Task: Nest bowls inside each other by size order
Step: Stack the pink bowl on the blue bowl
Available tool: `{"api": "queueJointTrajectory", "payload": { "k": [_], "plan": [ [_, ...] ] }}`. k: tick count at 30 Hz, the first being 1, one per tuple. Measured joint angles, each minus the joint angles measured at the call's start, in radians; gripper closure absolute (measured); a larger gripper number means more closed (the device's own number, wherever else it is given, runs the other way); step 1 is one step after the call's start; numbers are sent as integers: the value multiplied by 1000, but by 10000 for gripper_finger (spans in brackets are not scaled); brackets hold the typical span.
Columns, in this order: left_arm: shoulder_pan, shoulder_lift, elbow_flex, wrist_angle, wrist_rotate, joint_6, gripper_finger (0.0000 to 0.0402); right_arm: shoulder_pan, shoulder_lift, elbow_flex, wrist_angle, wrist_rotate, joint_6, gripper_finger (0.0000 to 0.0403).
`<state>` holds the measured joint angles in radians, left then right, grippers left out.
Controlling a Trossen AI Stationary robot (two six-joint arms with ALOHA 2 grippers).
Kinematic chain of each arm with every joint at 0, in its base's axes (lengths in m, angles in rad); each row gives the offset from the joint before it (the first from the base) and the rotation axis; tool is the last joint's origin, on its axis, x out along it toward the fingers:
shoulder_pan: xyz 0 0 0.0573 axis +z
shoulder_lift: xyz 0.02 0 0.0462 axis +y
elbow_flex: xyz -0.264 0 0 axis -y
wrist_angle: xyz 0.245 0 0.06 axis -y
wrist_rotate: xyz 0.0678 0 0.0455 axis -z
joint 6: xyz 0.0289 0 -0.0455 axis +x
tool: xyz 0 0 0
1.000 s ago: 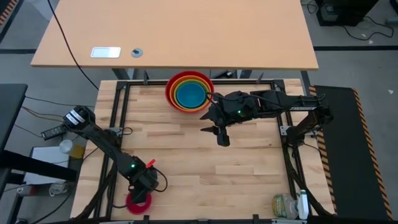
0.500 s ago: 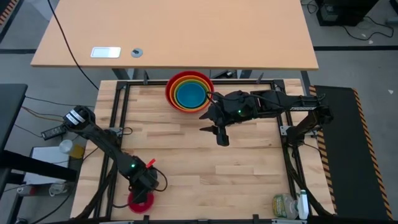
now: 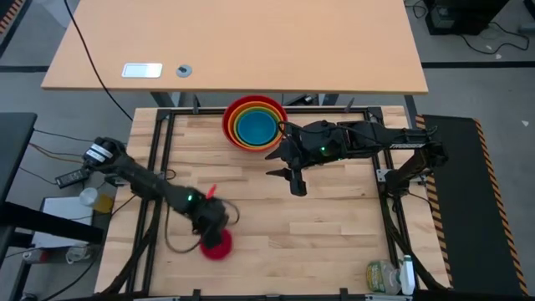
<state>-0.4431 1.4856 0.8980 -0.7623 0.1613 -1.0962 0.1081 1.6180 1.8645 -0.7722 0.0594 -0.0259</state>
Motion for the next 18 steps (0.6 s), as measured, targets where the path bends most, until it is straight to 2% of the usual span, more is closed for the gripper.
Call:
{"api": "queueJointTrajectory", "payload": {
  "k": [8,13,18],
  "plan": [
    [320,-60,117,-7,-180,177,393,8,0,0,16,-11,18,206],
    [542,-53,217,51,-179,372,394,8,0,0,61,-10,20,217],
    [736,-51,309,93,-194,443,394,8,0,0,64,-10,26,229]
  ]
}}
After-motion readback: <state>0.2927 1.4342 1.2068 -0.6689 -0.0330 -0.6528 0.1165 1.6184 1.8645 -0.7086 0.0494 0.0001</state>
